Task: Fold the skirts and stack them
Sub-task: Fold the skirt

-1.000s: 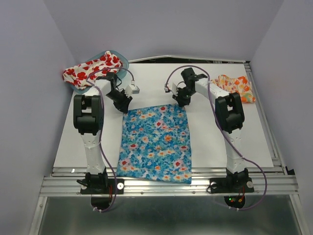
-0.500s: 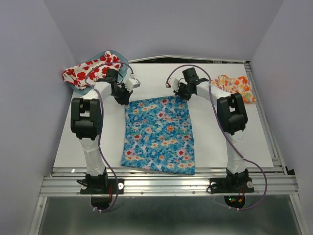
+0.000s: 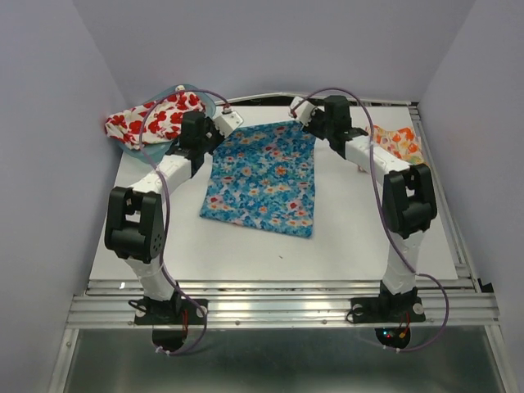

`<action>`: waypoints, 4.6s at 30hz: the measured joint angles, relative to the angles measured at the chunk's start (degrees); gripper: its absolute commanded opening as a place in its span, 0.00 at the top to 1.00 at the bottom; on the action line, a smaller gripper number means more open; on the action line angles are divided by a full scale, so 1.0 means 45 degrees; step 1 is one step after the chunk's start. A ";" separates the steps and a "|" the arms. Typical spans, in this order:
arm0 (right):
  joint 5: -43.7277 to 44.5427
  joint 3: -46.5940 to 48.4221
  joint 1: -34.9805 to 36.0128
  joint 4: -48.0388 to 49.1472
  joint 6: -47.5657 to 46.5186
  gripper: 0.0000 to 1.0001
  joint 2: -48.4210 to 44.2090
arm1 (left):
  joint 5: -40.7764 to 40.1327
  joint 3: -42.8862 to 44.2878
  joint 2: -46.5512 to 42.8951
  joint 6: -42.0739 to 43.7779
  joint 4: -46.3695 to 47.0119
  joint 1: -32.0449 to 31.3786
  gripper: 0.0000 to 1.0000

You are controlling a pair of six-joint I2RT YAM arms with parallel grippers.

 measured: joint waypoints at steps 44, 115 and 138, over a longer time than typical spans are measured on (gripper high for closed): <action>0.3696 -1.3780 0.7179 0.1817 -0.1384 0.58 -0.9398 | 0.3249 -1.3367 -1.4421 0.8136 -0.0937 0.0583 0.59; -0.1681 -0.8563 0.1962 -0.4163 1.1778 0.50 -0.6392 | 0.1656 -0.4274 -0.1885 -0.2229 -0.4867 -0.4158 0.76; -0.4439 -0.7616 -0.0180 -0.0665 1.5931 0.55 -0.2652 | 0.4061 -0.1627 0.0117 -0.5576 -0.5610 -0.5183 0.98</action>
